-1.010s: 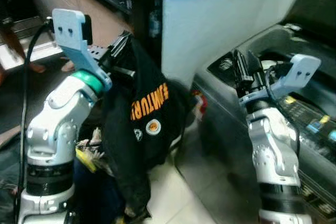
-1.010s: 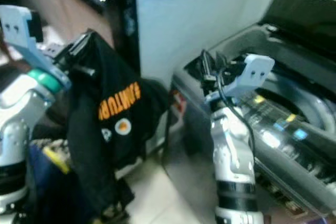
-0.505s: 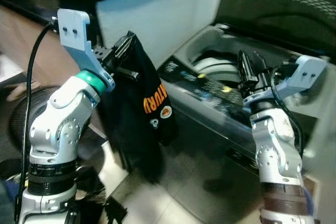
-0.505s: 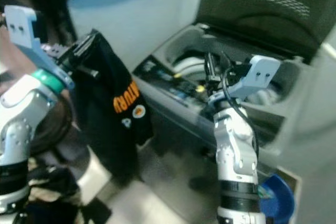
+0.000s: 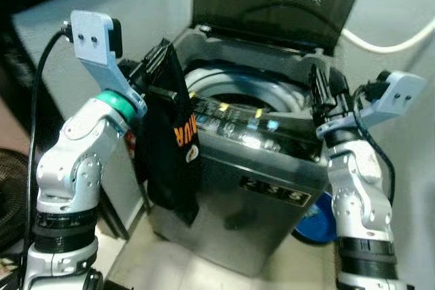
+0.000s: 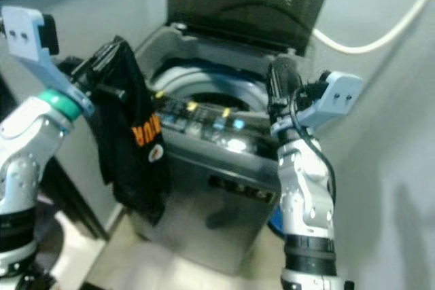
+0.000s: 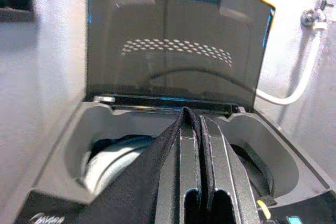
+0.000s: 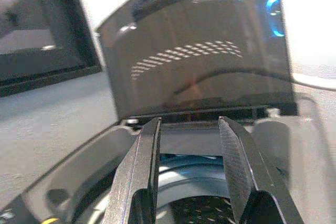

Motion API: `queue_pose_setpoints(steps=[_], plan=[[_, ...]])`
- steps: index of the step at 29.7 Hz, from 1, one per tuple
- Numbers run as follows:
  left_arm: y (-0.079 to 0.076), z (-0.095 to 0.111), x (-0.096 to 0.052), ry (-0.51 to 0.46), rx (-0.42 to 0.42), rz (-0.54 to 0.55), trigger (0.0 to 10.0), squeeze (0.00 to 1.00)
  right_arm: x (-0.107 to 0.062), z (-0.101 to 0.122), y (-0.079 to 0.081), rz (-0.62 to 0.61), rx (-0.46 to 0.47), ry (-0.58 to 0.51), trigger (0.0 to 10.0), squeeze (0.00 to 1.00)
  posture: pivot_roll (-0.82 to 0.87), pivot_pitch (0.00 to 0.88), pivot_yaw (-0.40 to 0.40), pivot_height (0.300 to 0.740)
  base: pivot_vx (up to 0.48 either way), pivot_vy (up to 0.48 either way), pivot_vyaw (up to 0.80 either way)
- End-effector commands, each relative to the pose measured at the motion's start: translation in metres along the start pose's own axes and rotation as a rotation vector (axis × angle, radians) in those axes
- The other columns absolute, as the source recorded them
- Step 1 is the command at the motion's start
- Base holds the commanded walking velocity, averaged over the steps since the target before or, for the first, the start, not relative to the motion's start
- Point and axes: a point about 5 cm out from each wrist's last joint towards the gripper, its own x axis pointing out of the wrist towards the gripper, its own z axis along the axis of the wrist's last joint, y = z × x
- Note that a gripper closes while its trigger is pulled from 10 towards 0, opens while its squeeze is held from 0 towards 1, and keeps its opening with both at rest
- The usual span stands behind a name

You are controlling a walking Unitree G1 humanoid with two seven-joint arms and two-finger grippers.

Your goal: Clothes washing

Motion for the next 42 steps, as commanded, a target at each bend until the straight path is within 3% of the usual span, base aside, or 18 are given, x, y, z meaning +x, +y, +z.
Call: queue_pose_setpoints(steps=[1, 29, 42], plan=[[0.0009, 0.0054, -0.0002, -0.021, 0.017, 0.004, 10.0, 0.00, 0.0003, 0.0013, 0.0008, -0.004, 0.016, -0.003, 10.0, 0.00, -0.03, 0.055, 0.045, 0.740, 0.000, 0.000, -0.78], [0.0025, 0.0032, 0.0003, -0.014, 0.012, 0.014, 10.0, 0.00, 0.0004, -0.0012, -0.0025, -0.025, 0.024, 0.005, 10.0, 0.00, -0.02, 0.050, 0.044, 0.740, 0.000, 0.000, -0.78], [0.0042, 0.0038, -0.0001, -0.017, 0.000, 0.026, 10.0, 0.00, 0.0001, -0.0034, -0.0006, -0.016, -0.002, 0.007, 10.0, 0.00, -0.02, 0.047, 0.043, 0.740, 0.000, 0.468, -0.06]])
